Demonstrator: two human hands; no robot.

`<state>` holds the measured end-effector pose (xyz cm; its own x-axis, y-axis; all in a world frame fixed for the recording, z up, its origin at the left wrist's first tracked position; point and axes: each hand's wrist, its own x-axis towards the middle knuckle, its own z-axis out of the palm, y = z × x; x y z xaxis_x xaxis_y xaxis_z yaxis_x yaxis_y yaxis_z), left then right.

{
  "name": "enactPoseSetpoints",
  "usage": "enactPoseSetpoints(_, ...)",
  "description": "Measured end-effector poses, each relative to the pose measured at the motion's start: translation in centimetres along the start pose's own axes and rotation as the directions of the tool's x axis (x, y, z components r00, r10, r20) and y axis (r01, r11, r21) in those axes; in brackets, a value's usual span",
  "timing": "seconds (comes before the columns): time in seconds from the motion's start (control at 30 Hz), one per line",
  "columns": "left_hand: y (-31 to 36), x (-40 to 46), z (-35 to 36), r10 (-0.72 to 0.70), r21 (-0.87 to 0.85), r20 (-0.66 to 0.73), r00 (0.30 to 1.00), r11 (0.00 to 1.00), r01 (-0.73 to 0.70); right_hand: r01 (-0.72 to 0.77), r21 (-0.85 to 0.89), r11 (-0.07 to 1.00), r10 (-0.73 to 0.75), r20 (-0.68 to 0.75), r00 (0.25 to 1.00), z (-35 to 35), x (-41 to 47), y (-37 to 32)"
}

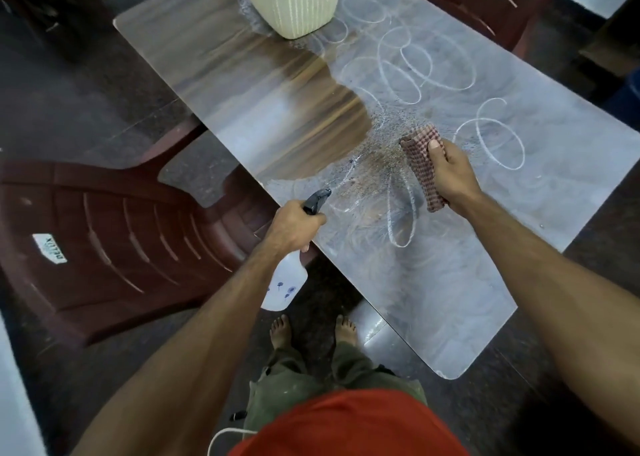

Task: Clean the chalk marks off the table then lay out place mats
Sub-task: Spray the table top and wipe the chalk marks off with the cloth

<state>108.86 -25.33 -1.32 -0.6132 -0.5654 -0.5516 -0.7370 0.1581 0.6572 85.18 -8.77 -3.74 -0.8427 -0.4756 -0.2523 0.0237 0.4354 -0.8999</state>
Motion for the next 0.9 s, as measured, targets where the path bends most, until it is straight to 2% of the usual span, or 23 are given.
enactPoseSetpoints(0.27,-3.3,-2.4,-1.1,-0.098,-0.184,-0.188,0.977,0.981,0.063,0.047,-0.013,0.999,-0.046,0.080,0.996,2.1,0.2,-0.3)
enactPoseSetpoints(0.5,-5.5,-3.6,-2.0,-0.181,-0.200,-0.162,0.970,0.969,0.147,0.073,-0.055,0.996,-0.065,0.145,0.987,3.9,0.5,-0.3)
enactPoseSetpoints(0.67,-5.3,-3.9,-2.8,-0.114,-0.243,-0.210,0.971,0.968,0.061,0.151,-0.158,0.976,-0.122,0.179,0.976,5.4,-0.2,-0.6)
enactPoseSetpoints(0.73,-5.0,-4.0,-3.2,-0.099,-0.284,-0.239,0.966,0.959,0.027,0.247,-0.236,0.940,-0.201,0.203,0.958,6.0,-1.0,-0.4)
enactPoseSetpoints(0.8,-4.8,-4.1,-3.8,-0.081,-0.313,-0.264,0.961,0.950,-0.006,0.375,-0.321,0.870,-0.281,0.301,0.911,6.7,-2.3,0.7)
enactPoseSetpoints(0.87,-4.6,-4.2,-4.4,-0.071,-0.341,-0.283,0.956,0.940,-0.031,0.512,-0.451,0.731,-0.266,0.503,0.823,7.7,-3.9,3.1)
enactPoseSetpoints(0.9,-4.6,-4.2,-4.6,-0.069,-0.359,-0.290,0.955,0.932,-0.042,0.579,-0.540,0.611,-0.211,0.594,0.777,8.3,-4.6,4.5)
